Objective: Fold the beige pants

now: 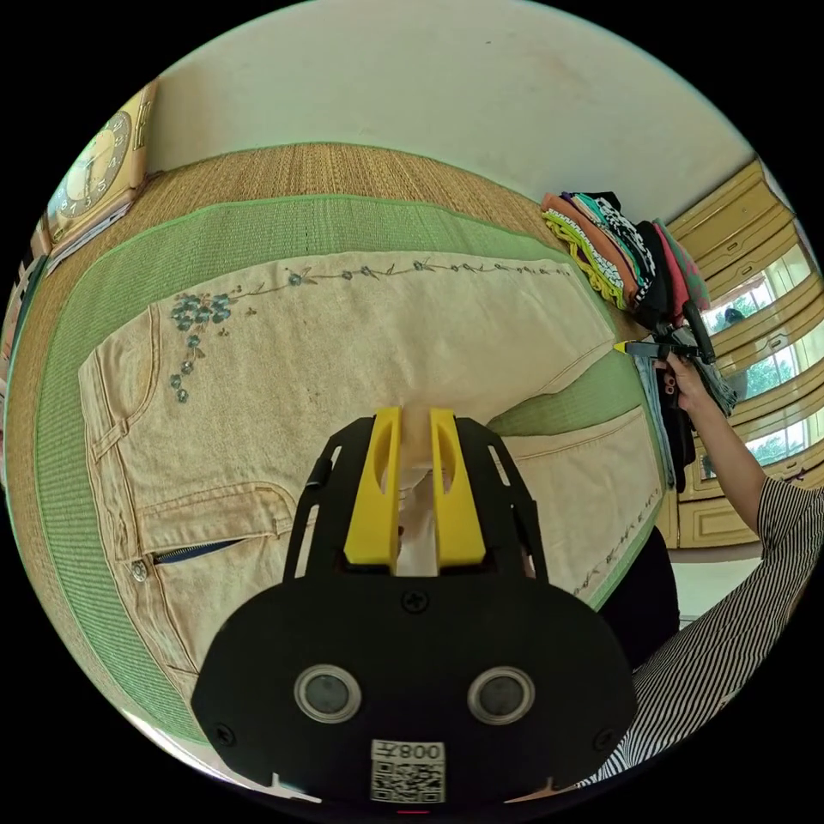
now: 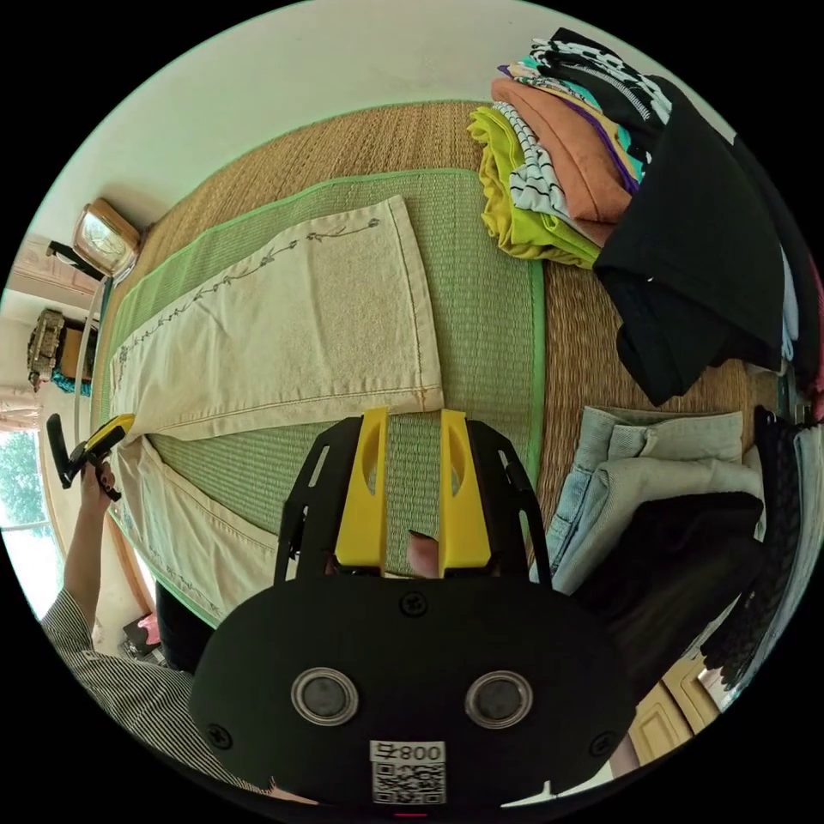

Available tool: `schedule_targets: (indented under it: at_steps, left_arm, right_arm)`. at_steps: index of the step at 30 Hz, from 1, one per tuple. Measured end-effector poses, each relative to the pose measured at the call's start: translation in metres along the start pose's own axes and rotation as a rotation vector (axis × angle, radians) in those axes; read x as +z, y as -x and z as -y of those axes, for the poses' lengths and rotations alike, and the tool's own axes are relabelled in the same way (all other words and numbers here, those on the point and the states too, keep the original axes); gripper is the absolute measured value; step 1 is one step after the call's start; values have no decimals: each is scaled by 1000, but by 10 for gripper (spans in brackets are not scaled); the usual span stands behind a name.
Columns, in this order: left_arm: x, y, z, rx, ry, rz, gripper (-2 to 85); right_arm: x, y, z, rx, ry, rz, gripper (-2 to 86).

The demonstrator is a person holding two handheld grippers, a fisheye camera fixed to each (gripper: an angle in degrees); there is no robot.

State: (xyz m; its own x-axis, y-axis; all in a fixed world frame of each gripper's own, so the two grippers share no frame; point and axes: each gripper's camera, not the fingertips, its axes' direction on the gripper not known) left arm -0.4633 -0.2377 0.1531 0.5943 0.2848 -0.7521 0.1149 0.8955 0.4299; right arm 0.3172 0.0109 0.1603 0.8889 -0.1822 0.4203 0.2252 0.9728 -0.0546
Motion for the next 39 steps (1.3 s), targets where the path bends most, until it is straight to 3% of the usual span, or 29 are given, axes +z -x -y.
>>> schedule_targets:
  at_steps: [9,14,18,24,30,32,37,39]
  left_arm:
    - [13,9,5,3,-21,12,16]
    - [10,12,1,18,-35,5,10]
    - [14,16,-2,14,-24,6,8]
    - [4,17,-9,22,-43,4,5]
    - [-32,13,-17,72,-165,-108,2]
    - [-36,4,-15,104,-163,-56,1]
    - [5,-17,-13,142,3,85,3]
    - [1,-20,-20,127,-11,87,4]
  right_arm:
    - [-4,-4,3,-29,-28,34,8]
    - [-6,-8,11,-26,-86,65,99]
    - [17,3,27,-37,-34,-10,103]
    - [22,13,31,-77,-40,-81,25]
    - [-16,-16,13,-77,-139,75,5]
    - [-26,-28,-1,-70,-181,66,4]
    - [43,-70,3,54,-24,121,17]
    - [58,-74,4,74,-19,115,30]
